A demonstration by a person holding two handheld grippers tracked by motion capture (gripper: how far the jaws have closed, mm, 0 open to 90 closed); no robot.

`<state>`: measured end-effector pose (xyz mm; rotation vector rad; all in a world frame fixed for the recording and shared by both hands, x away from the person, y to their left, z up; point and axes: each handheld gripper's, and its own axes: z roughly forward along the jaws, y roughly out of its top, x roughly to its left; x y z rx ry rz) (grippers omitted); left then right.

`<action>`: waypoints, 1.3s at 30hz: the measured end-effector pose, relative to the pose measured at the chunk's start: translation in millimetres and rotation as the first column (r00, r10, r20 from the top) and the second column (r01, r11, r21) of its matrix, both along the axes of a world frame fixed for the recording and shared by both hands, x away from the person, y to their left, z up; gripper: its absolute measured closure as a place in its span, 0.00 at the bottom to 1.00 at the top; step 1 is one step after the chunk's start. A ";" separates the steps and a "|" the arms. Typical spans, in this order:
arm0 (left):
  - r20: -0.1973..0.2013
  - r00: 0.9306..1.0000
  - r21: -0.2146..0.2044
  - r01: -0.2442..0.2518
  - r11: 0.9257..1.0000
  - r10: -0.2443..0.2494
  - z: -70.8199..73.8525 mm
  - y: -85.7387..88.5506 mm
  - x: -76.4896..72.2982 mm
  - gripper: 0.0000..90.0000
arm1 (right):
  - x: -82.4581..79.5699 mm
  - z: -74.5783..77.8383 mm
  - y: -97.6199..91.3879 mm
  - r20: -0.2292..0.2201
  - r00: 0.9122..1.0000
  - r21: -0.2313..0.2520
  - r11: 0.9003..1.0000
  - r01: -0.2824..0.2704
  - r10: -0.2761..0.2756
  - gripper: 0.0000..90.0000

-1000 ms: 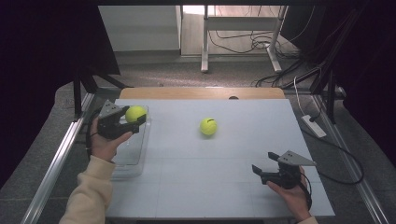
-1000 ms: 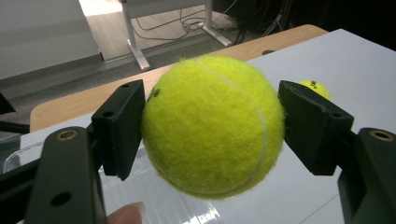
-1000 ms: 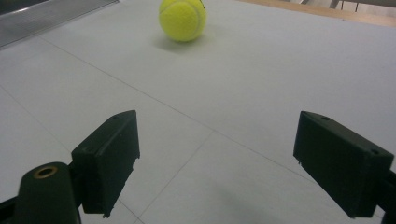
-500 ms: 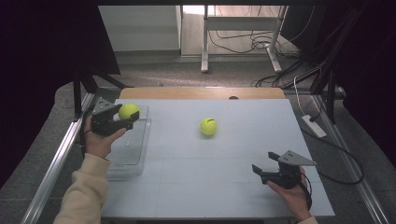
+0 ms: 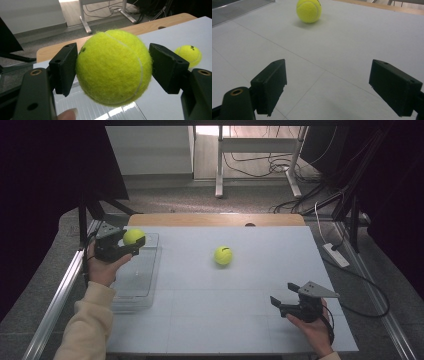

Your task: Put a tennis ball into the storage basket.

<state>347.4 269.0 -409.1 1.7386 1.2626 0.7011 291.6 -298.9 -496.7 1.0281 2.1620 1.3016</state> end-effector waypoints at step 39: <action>-0.128 0.985 0.070 -0.104 0.992 0.112 -20.4 36.0 28.7 0.30 | 0.4 -2.7 0.9 -0.006 1.000 -0.006 1.000 0.001 -0.001 0.16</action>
